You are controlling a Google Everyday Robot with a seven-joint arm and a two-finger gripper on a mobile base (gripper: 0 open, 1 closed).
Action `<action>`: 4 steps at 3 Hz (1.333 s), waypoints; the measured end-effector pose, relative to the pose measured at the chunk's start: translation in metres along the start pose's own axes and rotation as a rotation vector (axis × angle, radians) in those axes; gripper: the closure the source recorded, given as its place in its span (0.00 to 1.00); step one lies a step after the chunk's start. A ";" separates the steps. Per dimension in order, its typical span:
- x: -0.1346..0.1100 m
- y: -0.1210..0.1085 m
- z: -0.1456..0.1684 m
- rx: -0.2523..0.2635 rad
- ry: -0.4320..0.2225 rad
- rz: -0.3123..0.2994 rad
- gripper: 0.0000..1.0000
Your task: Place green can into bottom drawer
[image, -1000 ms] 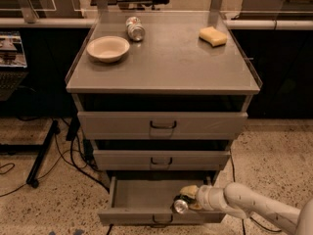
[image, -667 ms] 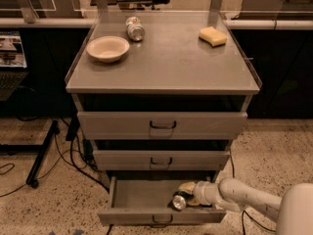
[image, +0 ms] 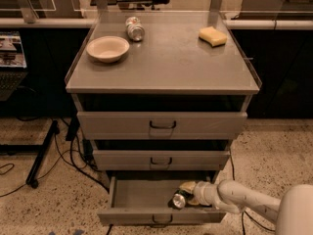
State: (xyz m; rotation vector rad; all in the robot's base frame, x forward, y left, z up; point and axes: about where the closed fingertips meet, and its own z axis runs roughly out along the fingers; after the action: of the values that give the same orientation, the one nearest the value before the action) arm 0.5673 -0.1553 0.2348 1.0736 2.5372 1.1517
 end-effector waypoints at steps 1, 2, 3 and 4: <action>-0.025 -0.006 0.011 -0.004 -0.059 0.061 1.00; -0.048 -0.011 0.024 0.004 -0.093 0.113 1.00; -0.068 -0.019 0.037 0.022 -0.114 0.160 0.97; -0.068 -0.019 0.037 0.022 -0.114 0.160 0.74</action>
Offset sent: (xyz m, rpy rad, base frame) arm 0.0717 -0.0420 -0.0550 -0.0216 0.0642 -0.2279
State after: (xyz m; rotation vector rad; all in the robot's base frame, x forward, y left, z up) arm 0.6215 -0.1870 0.1855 1.3286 2.4195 1.0678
